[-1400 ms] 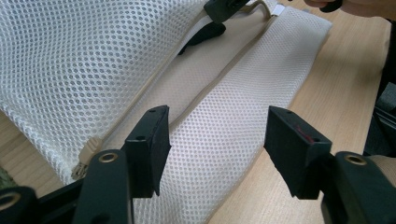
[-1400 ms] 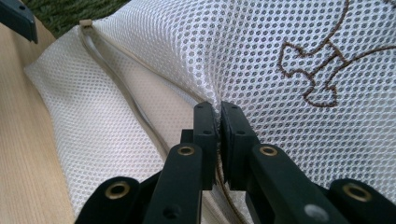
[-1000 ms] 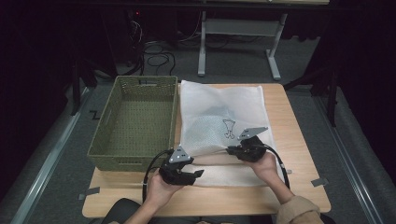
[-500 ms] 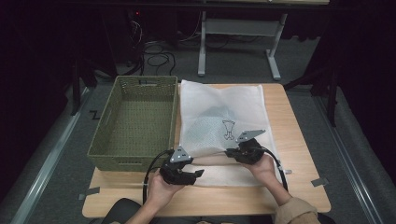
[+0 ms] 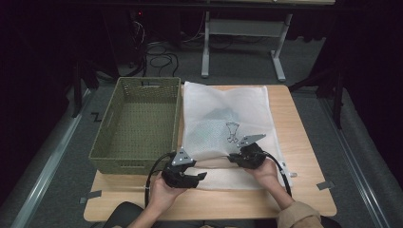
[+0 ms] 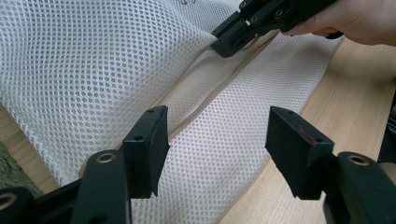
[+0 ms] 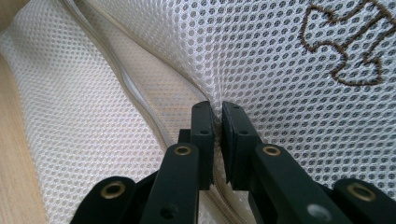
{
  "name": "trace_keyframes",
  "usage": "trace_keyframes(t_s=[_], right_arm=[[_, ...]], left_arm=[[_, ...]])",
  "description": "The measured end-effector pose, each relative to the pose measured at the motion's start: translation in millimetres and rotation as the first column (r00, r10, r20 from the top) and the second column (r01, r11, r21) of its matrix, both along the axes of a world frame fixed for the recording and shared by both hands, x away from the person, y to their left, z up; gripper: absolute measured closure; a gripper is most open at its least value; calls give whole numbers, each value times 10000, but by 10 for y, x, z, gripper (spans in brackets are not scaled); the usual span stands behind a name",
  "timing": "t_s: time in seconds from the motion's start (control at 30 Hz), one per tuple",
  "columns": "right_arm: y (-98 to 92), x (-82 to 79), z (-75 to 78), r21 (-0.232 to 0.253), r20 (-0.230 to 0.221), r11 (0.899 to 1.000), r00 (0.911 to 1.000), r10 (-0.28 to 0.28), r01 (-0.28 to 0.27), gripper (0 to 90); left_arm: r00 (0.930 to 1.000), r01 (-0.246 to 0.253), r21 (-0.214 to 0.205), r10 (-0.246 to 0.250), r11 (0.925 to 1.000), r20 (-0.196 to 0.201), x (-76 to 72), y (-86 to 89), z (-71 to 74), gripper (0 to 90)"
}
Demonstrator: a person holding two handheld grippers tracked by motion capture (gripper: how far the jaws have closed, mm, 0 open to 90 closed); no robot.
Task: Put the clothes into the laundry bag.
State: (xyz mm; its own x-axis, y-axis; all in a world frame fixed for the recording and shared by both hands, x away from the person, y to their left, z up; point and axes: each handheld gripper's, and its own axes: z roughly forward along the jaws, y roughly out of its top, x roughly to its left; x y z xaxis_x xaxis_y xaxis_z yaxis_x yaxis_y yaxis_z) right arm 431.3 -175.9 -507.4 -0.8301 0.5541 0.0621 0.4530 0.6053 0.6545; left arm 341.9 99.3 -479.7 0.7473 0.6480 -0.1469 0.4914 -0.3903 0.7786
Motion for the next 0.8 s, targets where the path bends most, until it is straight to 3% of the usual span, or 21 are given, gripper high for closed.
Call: trace_keyframes(t_s=[0.33, 0.63, 0.8], right_arm=[[33, 9, -69, -209, -53, 9998, 10000, -35, 34, 857], [47, 49, -169, -307, -390, 9995, 9992, -104, 92, 849], [48, 28, -177, -359, -155, 9993, 9999, 49, -55, 827]], left_arm=[[10000, -62, 99, 62, 9999, 51, -3, -5, -7, 395], [9999, -100, 129, 98, 9999, 84, -7, 0, -7, 393], [9996, -203, 289, 197, 9994, 198, 5, -9, -16, 391]])
